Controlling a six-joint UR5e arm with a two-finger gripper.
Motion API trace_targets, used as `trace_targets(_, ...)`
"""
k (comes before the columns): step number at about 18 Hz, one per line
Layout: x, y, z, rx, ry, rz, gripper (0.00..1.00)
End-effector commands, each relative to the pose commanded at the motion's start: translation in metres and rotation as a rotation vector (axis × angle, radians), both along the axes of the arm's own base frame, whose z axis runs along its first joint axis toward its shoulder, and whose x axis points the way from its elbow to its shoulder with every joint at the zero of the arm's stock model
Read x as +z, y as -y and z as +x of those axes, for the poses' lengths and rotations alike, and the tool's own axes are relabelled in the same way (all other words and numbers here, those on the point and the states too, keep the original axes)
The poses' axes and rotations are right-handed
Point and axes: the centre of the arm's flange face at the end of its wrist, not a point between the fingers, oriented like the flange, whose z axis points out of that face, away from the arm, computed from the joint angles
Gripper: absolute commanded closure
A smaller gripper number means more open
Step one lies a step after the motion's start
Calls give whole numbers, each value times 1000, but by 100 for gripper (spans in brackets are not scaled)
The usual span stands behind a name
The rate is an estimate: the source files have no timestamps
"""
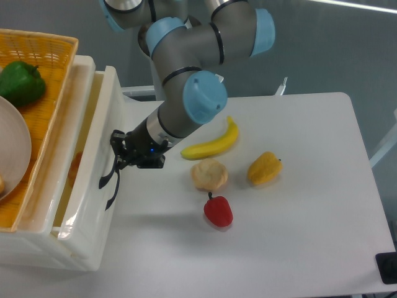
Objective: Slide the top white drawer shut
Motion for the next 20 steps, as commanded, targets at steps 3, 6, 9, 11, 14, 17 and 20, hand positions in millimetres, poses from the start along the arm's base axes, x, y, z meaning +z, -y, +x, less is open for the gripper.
trace_targets(3, 0, -3, 5, -8, 5, 5, 100)
trace_targets(6, 1, -5, 9, -4, 8, 0, 100)
trace_targets(9, 0, -4, 7, -1, 7, -3, 88)
trace_targets(11, 1, 0, -3, 8, -1, 2, 56)
trace_targets(14, 8, 16, -43, 68, -38, 22, 8)
trace_targets(17, 14, 31, -79, 99, -123, 39, 0)
trace_targets(20, 17, 45, -112, 130, -240, 24, 0)
